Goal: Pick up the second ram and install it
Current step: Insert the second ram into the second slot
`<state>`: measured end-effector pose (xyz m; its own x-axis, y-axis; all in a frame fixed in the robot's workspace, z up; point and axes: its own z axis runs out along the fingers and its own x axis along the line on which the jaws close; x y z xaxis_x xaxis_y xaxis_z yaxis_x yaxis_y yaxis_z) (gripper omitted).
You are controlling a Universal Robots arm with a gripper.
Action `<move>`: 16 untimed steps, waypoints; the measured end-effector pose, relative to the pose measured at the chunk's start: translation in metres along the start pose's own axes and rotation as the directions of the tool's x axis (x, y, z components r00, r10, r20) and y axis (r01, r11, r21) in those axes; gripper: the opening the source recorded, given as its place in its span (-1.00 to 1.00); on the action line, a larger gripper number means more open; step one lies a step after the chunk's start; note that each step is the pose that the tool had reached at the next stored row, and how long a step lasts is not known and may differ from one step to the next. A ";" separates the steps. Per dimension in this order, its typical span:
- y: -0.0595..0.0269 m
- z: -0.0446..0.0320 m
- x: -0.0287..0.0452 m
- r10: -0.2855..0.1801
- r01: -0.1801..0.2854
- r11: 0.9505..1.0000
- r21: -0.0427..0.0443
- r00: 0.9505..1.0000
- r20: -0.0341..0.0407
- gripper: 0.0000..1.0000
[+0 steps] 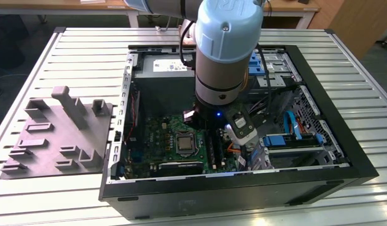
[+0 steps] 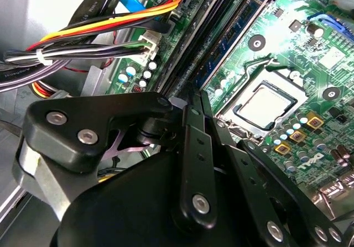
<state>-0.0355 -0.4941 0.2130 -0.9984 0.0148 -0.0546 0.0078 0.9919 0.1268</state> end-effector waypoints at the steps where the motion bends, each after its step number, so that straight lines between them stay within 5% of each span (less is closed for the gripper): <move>1: 0.0000 0.0001 0.0000 0.000 0.000 1.000 0.000 1.000 0.000 -0.74; 2: 0.0000 0.0000 0.0000 0.000 0.000 1.000 0.000 1.000 0.000 -0.62; 8: 0.0000 -0.0009 0.0000 0.000 0.000 1.000 0.001 1.000 0.000 -0.62; 16: 0.0022 -0.0177 -0.0010 0.000 0.000 1.000 0.001 1.000 0.000 -0.62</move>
<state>-0.0355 -0.4942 0.2309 -0.9984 0.0148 -0.0545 0.0078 0.9920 0.1263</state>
